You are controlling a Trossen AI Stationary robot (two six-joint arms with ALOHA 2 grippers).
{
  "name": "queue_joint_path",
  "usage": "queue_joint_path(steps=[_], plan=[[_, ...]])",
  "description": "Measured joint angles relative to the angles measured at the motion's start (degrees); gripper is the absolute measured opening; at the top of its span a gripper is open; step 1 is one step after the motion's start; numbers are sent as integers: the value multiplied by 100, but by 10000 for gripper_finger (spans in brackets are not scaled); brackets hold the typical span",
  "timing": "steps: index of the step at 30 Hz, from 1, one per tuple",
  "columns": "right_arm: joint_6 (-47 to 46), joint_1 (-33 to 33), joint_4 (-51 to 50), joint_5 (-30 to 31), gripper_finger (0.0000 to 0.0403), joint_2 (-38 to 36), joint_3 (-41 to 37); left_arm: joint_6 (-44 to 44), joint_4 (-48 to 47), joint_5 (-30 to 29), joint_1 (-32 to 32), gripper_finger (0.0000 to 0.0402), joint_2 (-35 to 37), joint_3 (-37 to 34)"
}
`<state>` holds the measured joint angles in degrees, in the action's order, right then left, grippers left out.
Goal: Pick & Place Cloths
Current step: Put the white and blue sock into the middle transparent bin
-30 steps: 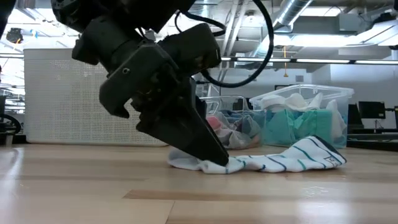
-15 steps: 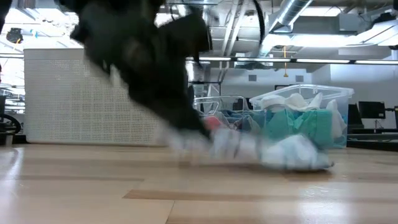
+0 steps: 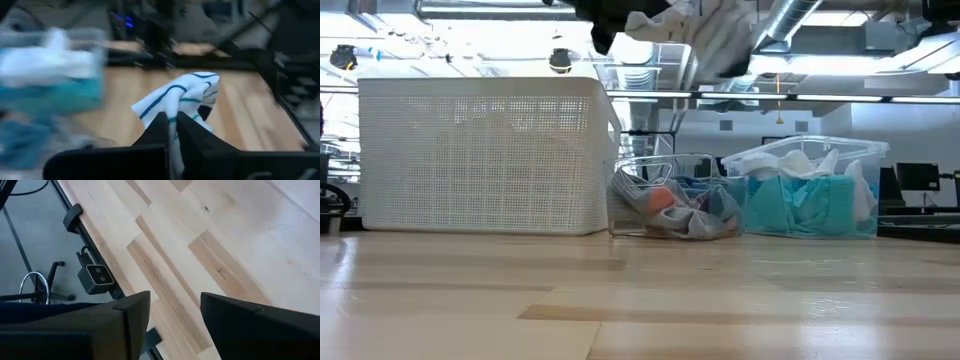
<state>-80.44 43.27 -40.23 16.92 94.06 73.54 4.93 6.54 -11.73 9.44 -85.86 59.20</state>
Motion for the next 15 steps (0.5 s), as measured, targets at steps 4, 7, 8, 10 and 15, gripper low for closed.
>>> queue_joint_path(steps=[4, 7, 8, 10, 15], plan=[[-1, 2, -2, 133, 169, 0, 0, 2, 11, 68, -694, 1, 388, 20], [9, 2, -17, 141, 168, 0, 0, 31, -36, 167, -1192, 1, 471, 163], [49, 2, -26, 141, 168, 0, 0, 33, -23, 171, -1347, 1, 469, 226], [91, 2, -23, 147, 168, 0, 0, 44, -64, 180, -1626, 1, 417, 352], [106, 4, -46, 151, 168, 0, 0, 284, -223, 204, -2121, 1, -8, 511]])
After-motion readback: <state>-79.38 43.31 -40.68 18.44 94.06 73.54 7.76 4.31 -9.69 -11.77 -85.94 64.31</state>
